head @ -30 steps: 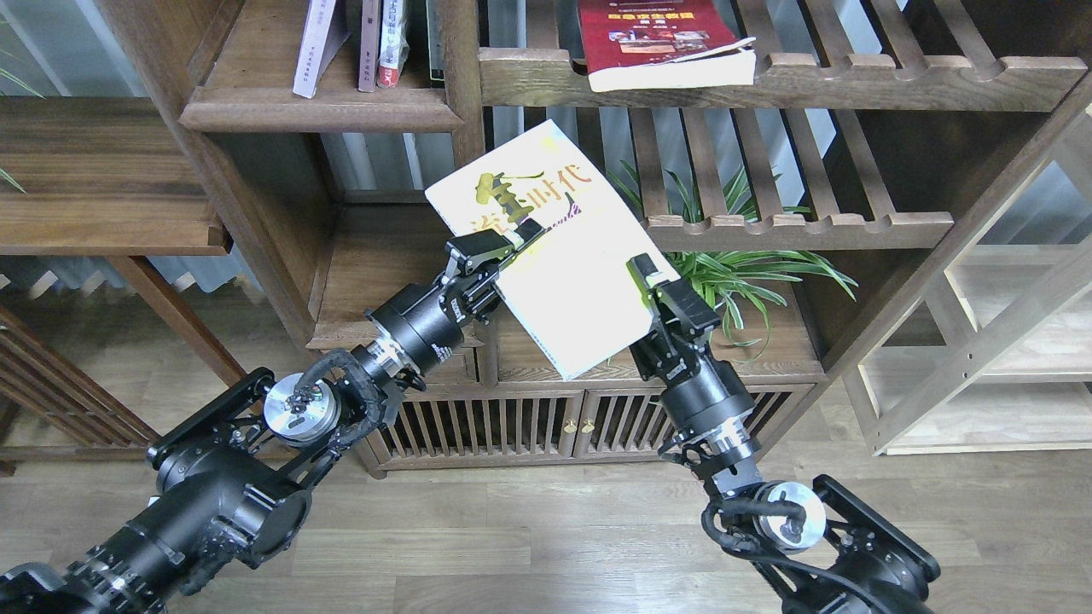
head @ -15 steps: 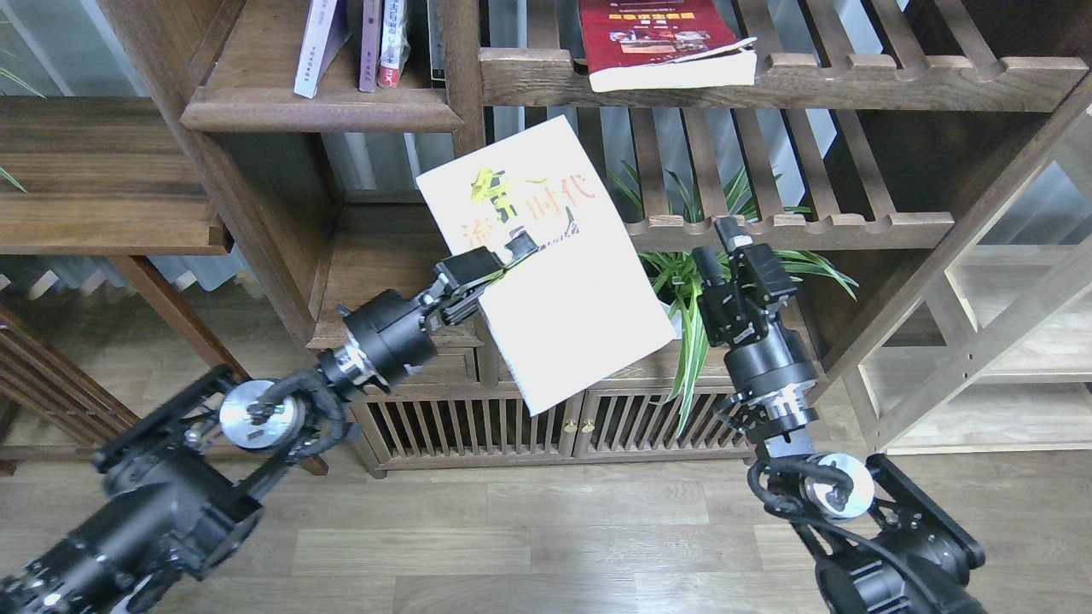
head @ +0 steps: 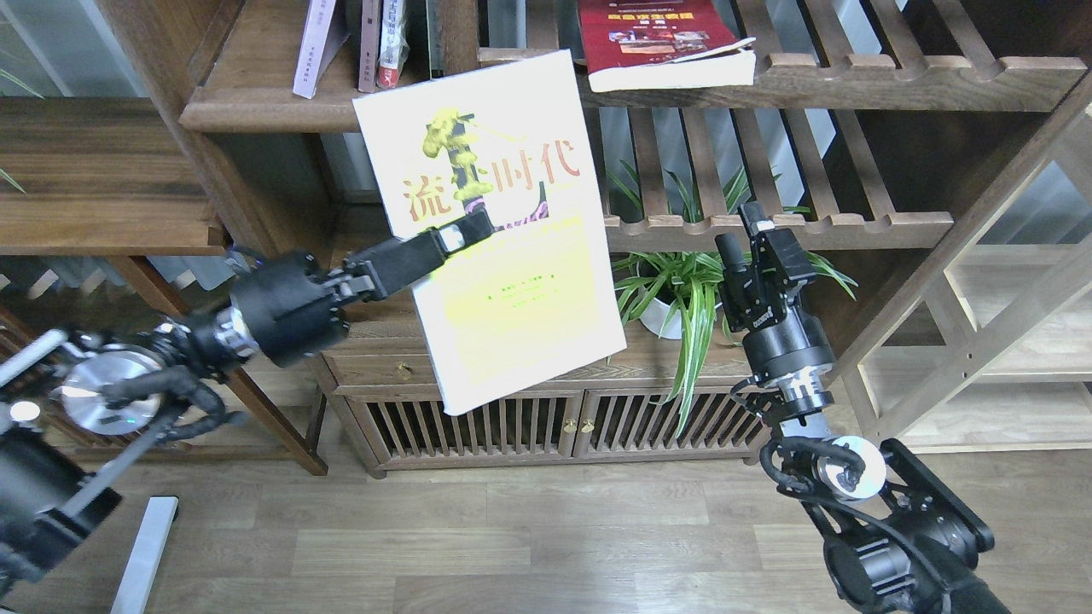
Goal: Organize books on shelf
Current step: 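Carry the pale green book with the left gripper up to the upper shelf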
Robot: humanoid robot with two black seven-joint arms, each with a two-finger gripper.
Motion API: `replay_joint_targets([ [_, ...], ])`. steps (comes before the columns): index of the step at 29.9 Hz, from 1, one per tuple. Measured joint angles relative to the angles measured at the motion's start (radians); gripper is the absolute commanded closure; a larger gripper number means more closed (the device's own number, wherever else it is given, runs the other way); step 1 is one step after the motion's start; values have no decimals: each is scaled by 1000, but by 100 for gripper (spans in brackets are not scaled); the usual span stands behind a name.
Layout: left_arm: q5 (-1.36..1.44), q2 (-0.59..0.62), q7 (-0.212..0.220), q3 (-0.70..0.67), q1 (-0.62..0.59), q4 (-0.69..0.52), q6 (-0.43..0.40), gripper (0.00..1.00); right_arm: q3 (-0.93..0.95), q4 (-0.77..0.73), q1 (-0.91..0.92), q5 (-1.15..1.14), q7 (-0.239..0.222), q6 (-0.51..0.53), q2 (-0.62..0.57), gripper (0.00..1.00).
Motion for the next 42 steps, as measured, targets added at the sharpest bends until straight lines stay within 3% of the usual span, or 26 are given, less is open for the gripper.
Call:
replay_joint_targets([
  [9, 137, 40, 4, -260, 0, -130, 0, 100, -12, -1, -3, -1, 0, 0, -58, 34],
  [20, 316, 30, -9, -578, 40, -119, 0, 100, -16, 0, -6, -66, -1, 0, -104, 34],
  [31, 528, -29, -12, -743, 46, -125, 3, 100, -16, 0, -8, -84, -2, 0, -171, 34],
  [42, 689, -77, -24, -782, 41, -133, 219, 100, -4, 0, -7, -83, -2, 0, -220, 34],
])
